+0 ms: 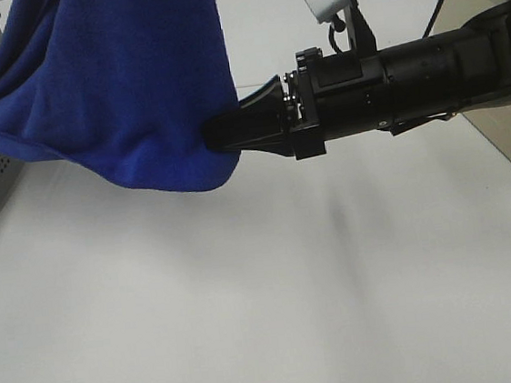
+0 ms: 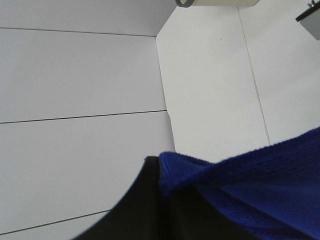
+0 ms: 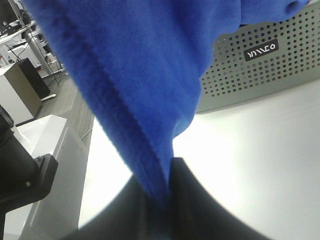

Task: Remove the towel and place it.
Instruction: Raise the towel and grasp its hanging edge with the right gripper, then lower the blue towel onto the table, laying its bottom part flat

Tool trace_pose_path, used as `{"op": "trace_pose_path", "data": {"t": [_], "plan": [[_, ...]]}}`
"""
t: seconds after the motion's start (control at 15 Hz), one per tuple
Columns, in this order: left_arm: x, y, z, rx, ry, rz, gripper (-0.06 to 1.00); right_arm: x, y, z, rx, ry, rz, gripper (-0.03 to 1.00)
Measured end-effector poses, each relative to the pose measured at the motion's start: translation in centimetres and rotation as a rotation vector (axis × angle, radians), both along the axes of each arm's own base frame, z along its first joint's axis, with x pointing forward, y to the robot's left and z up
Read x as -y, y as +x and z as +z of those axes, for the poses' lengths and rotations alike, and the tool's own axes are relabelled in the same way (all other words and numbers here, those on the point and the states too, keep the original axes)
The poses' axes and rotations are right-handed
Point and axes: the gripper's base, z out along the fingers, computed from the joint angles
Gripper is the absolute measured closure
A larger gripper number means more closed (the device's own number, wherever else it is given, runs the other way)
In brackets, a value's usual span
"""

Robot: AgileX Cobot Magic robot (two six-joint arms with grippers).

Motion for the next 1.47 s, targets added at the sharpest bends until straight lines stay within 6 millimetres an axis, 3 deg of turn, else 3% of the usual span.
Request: {"op": "trace_pose_path", "data": {"t": [0.07,0.27,0.53,0.73,1.0,1.27,1.33,1.4,1.47], "plan": [[0.0,0.0,0.0,0.000,0.000,0.000,0.94,0.0,0.0,0.0,-0.012,0.001,-0.005,0.95],[0.0,0.0,0.0,0.000,0.000,0.000,0.94,0.0,0.0,0.0,-0.029,0.004,-0.010,0.95],[0.0,0.0,0.0,-0.036,-0.054,0.023,0.94,0.2,0.3,-0.2,-0.202,-0.001,-0.102,0.95],[0.0,0.0,0.0,-0.118,-0.178,0.076,0.94,0.6,-0.3,1.3,-0.290,-0.037,-0.151,0.95],[0.1,0.0,0.2,-0.232,-0.378,0.147,0.94,1.7,-1.0,7.1,-0.283,-0.229,-0.200,0.95],[0.4,0.1,1.0,-0.271,-0.588,0.159,0.94,3.4,-0.5,13.7,-0.259,-0.499,-0.285,0.95],[0.2,0.4,1.3,-0.267,-0.637,0.163,0.94,4.0,-0.1,16.0,-0.219,-0.567,-0.333,0.95],[-0.7,1.3,1.8,-0.230,-0.692,0.180,0.94,5.2,0.2,20.6,-0.133,-0.639,-0.438,0.95],[-0.7,1.3,1.8,-0.230,-0.692,0.180,0.94,5.2,0.2,20.6,-0.133,-0.639,-0.438,0.95]]}}
